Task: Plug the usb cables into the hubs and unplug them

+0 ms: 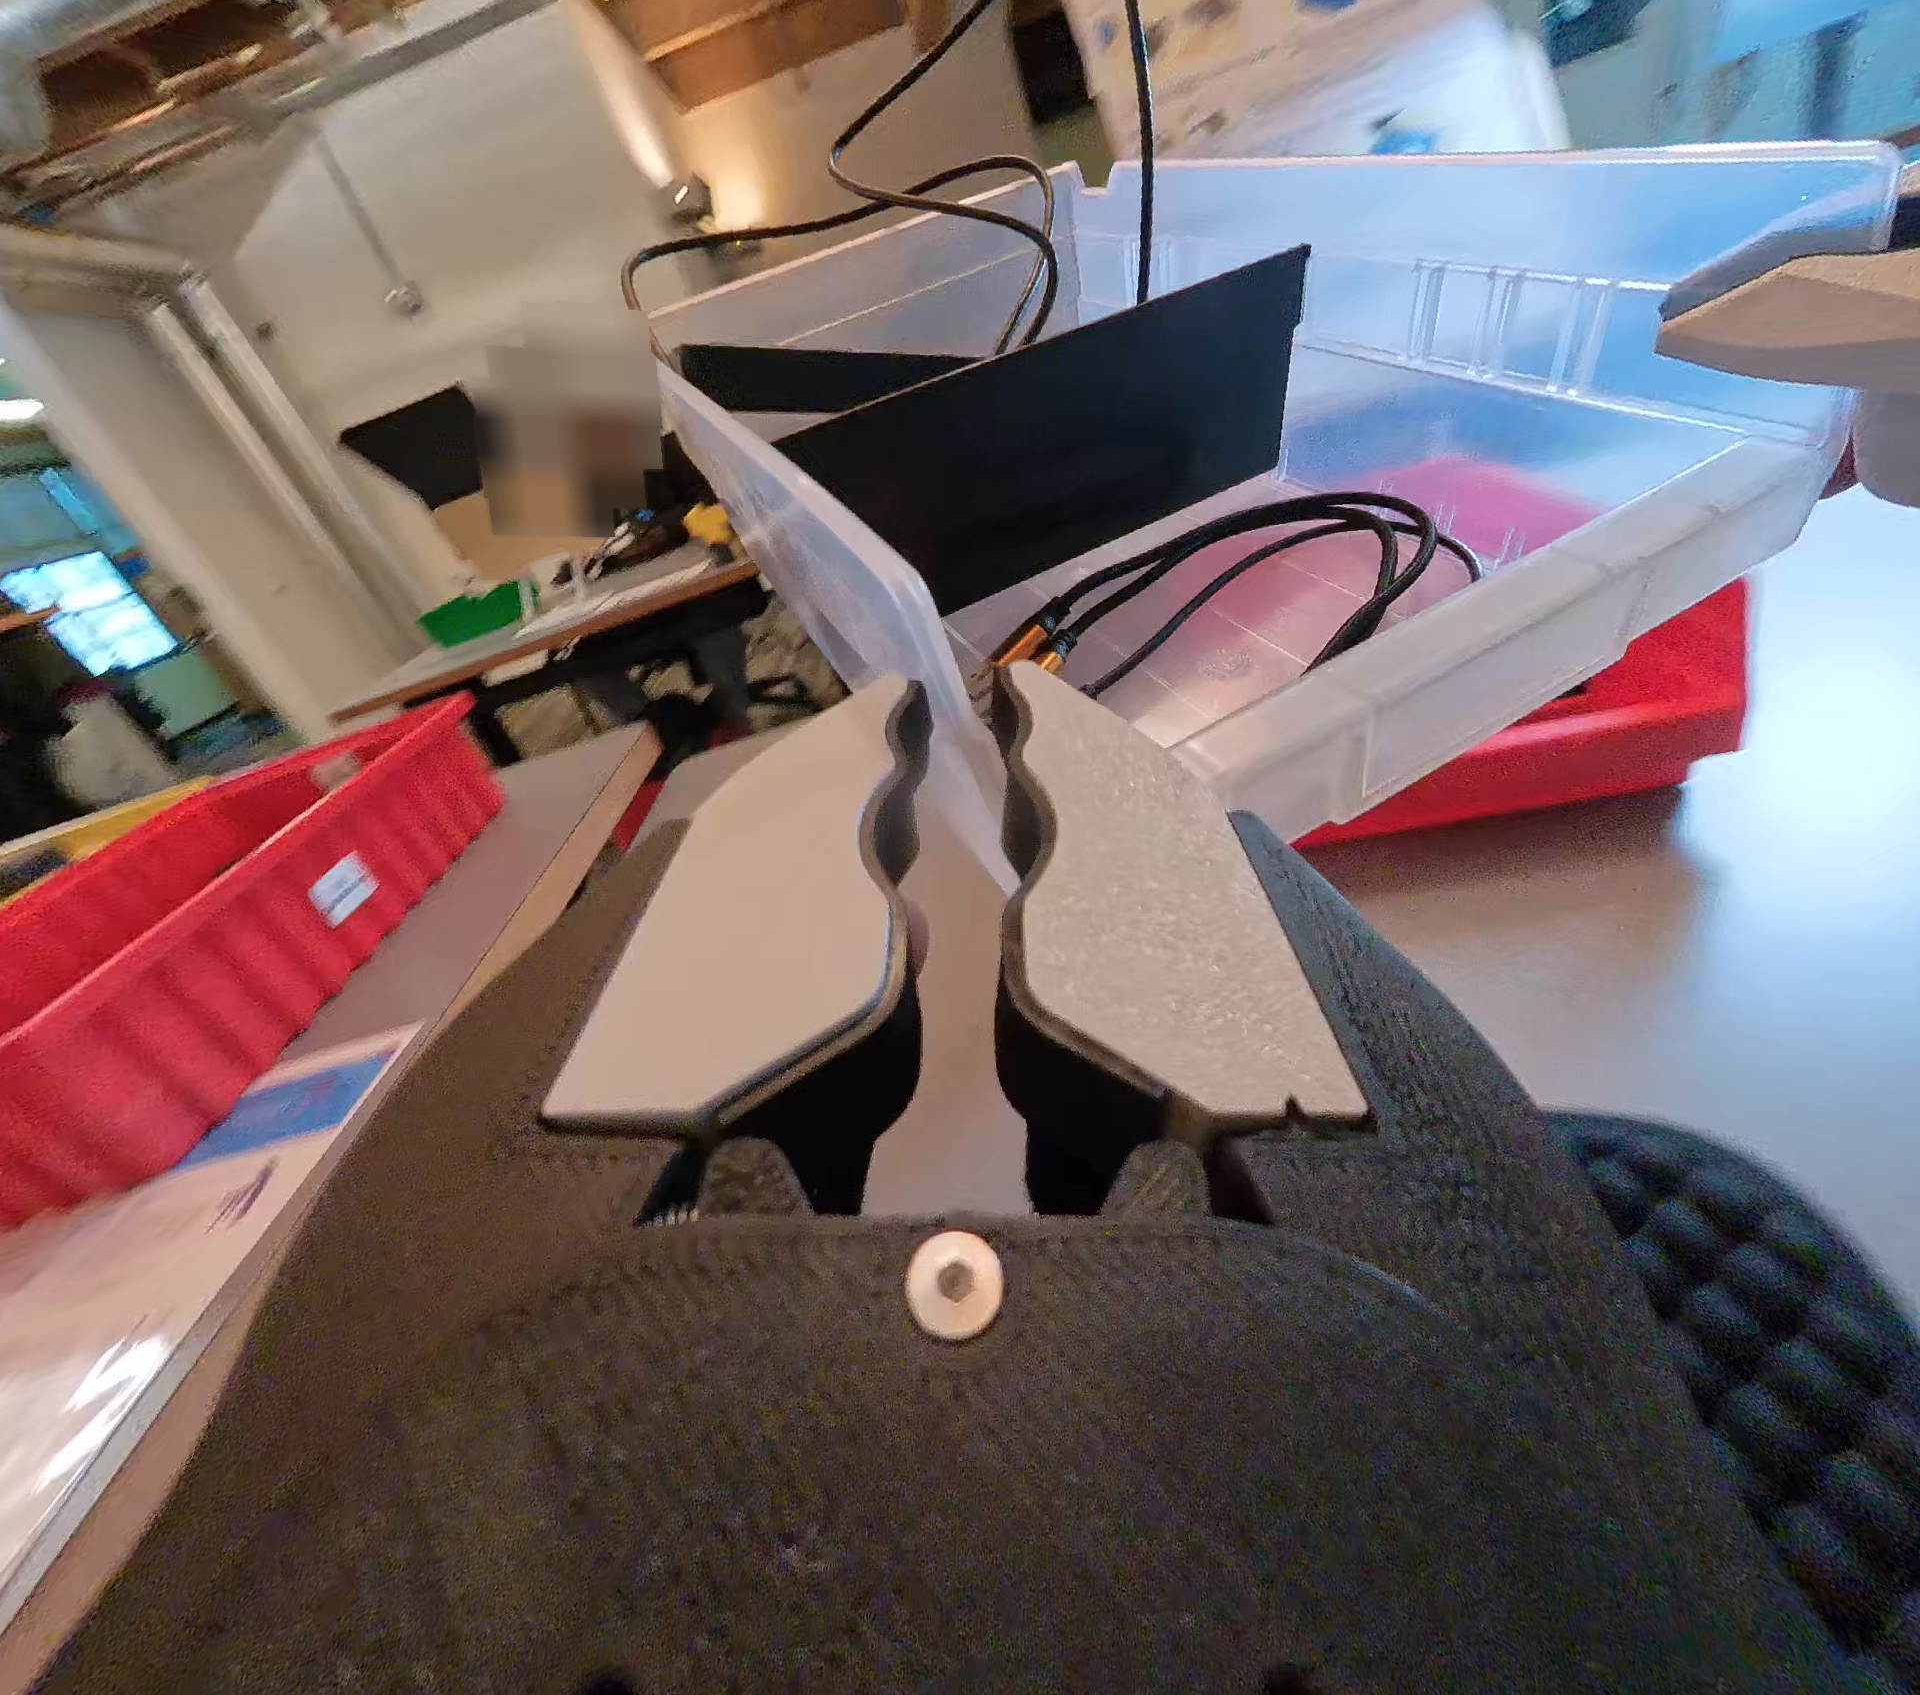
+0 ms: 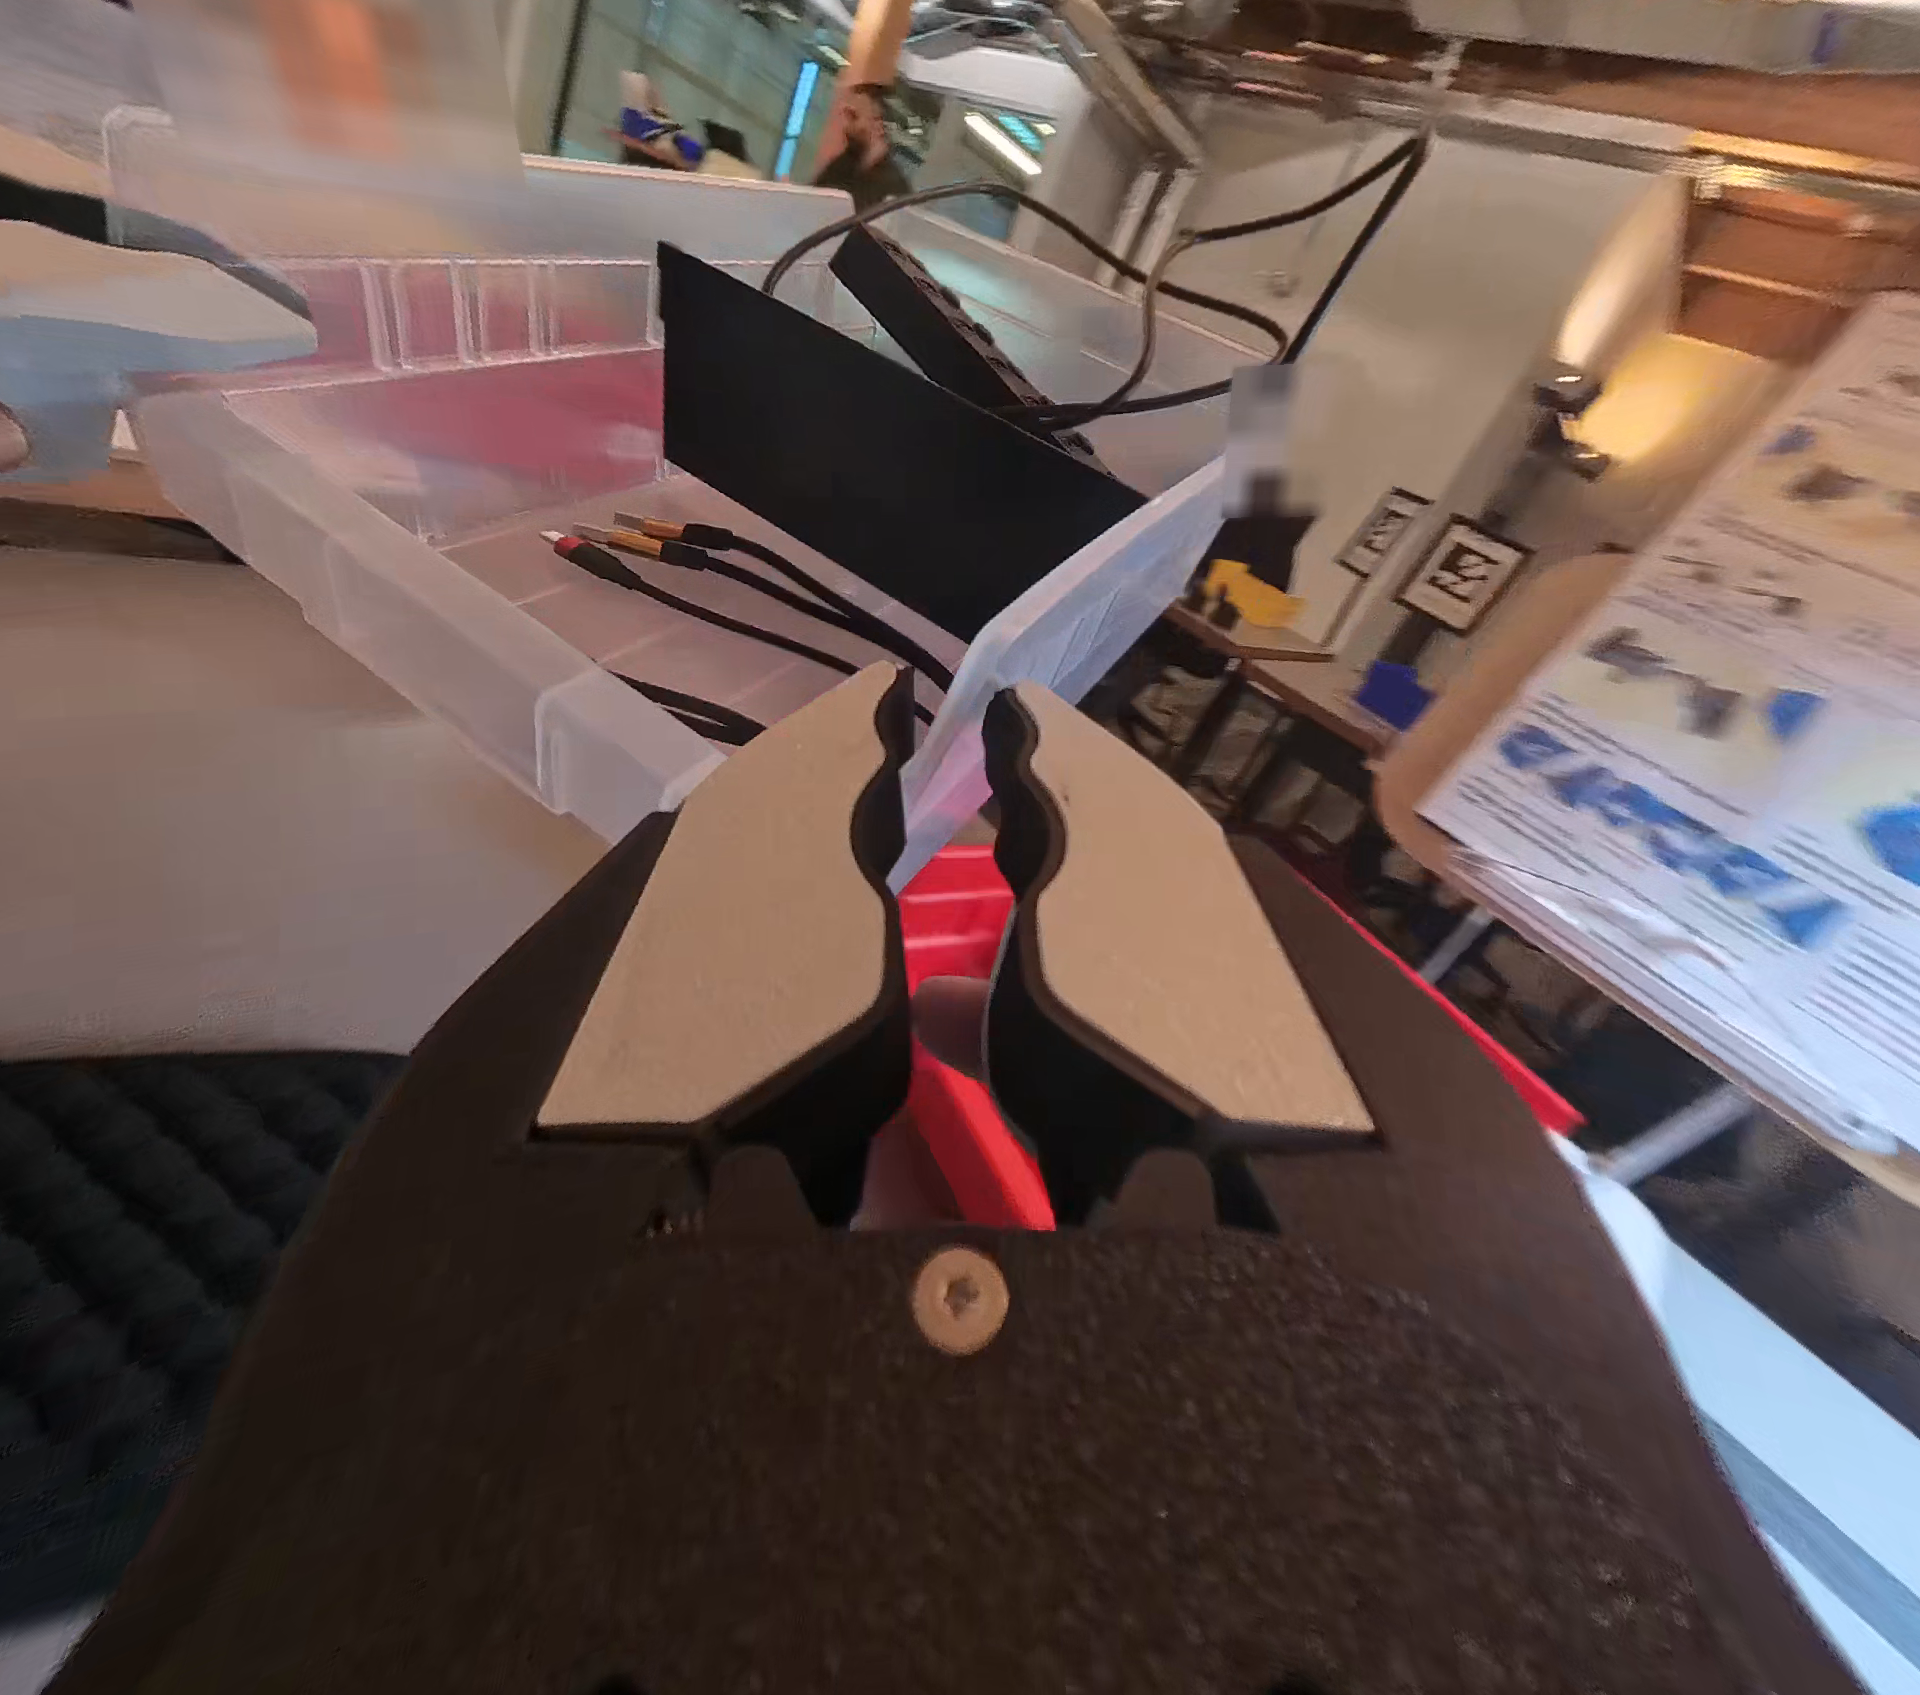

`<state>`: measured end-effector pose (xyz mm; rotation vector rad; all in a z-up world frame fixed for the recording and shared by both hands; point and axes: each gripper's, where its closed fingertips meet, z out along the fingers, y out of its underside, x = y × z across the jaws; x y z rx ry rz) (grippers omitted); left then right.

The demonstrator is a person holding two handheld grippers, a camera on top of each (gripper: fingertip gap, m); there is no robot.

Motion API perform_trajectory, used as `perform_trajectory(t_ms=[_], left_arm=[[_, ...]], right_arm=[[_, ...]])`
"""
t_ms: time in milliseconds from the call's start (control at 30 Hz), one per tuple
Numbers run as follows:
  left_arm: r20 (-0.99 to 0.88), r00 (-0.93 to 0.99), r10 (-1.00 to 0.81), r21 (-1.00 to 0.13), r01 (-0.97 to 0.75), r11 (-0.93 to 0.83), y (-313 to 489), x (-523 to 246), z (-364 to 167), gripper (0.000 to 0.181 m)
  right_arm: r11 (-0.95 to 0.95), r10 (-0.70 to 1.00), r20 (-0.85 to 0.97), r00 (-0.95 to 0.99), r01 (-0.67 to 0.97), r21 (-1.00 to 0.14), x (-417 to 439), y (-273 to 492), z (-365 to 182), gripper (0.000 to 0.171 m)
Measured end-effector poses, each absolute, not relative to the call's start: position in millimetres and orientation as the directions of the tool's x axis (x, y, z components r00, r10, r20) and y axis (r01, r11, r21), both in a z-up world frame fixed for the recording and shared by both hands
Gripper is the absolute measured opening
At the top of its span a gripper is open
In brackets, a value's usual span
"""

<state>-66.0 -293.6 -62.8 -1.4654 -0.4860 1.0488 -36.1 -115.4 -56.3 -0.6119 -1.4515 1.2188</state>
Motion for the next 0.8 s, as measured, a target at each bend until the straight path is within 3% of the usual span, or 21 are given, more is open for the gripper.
perform_trajectory(t_ms=[33, 233, 467, 533, 633, 800], left_arm=[[-0.312, 0.485, 0.817, -0.945, -0.248, -0.213, -309.0, -72.3, -71.6, 0.012], [-0.229, 0.445, 0.866, -0.973, -0.076, -0.219, -357.3, -101.5, -143.8, 0.011], [-0.184, 0.494, 0.85, -0.971, 0.04, -0.234, -343.4, -118.9, -209.2, 0.013], [-0.198, 0.506, 0.839, -0.964, 0.055, -0.26, -333.4, -124.5, -216.0, 0.014], [-0.181, 0.573, 0.799, -0.956, 0.088, -0.28, -321.2, -129.0, -217.5, 0.024], [-0.164, 0.598, 0.784, -0.973, 0.032, -0.228, -326.6, -124.0, -175.1, 0.039]], right_arm=[[0.338, 0.864, 0.399, -0.308, -0.232, -0.912, -48.7, -129.7, -65.2, 0.012], [0.313, 0.836, 0.331, -0.438, -0.114, -0.943, -97.5, -176.8, -141.6, 0.012], [0.245, 0.855, 0.169, -0.491, 0.095, -0.965, -110.5, -163.2, -209.4, 0.016], [0.223, 0.854, 0.123, -0.505, 0.142, -0.964, -109.3, -155.4, -215.8, 0.019], [0.106, 0.815, -0.026, -0.579, 0.193, -0.975, -94.8, -143.4, -211.9, 0.043], [-0.177, 0.614, -0.22, -0.758, 0.139, -0.974, -43.7, -120.1, -154.0, 0.055]])
